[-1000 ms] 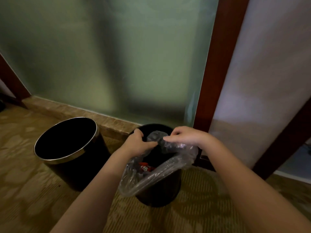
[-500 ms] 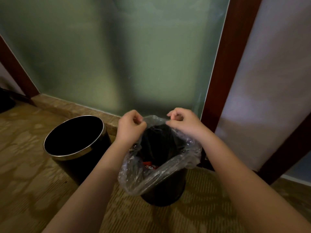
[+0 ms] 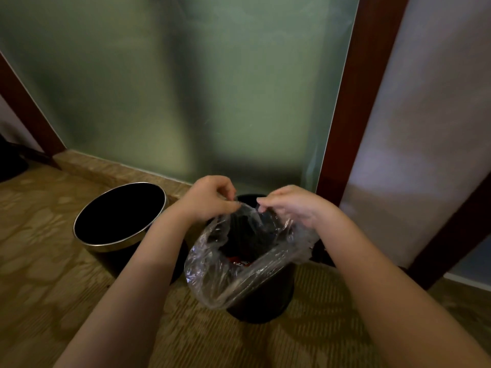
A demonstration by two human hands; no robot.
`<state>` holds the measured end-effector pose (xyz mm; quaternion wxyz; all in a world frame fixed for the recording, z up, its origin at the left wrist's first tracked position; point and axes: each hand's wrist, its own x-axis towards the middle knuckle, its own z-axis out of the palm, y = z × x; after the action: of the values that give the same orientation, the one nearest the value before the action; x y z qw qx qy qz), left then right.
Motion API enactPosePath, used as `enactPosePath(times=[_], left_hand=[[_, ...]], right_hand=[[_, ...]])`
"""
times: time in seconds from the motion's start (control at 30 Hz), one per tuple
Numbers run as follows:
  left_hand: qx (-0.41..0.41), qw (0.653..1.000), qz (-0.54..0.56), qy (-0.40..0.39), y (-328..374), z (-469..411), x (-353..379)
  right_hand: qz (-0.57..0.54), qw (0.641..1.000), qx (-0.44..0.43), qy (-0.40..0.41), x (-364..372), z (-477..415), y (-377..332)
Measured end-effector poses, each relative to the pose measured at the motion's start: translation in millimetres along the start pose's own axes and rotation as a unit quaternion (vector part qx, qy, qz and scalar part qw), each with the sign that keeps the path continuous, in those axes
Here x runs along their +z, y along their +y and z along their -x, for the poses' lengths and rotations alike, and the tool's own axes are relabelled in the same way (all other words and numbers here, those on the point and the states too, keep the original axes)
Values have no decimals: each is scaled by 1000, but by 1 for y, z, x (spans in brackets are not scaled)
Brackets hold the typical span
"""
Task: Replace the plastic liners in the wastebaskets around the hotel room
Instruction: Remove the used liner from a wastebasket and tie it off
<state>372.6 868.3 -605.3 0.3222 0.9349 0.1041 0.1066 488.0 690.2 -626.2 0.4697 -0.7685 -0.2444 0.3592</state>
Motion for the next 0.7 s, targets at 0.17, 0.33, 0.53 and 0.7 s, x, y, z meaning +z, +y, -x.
enactPosePath(times=[0.17,0.33,0.53,0.7], left_hand=[[-87,983,146,64,-5,-4,-6],[-100,949,298,-28,6,-6,21],[-47,985,9,164,1,-10,23],[-135,941,-77,299,-10,-5,8]], right_hand=[[112,936,-261,207,2,5,-16],[285,750,-457,383,7,10,-25],[182,907,-294,241,5,12,-5],[241,963,-105,60,-14,11,25]])
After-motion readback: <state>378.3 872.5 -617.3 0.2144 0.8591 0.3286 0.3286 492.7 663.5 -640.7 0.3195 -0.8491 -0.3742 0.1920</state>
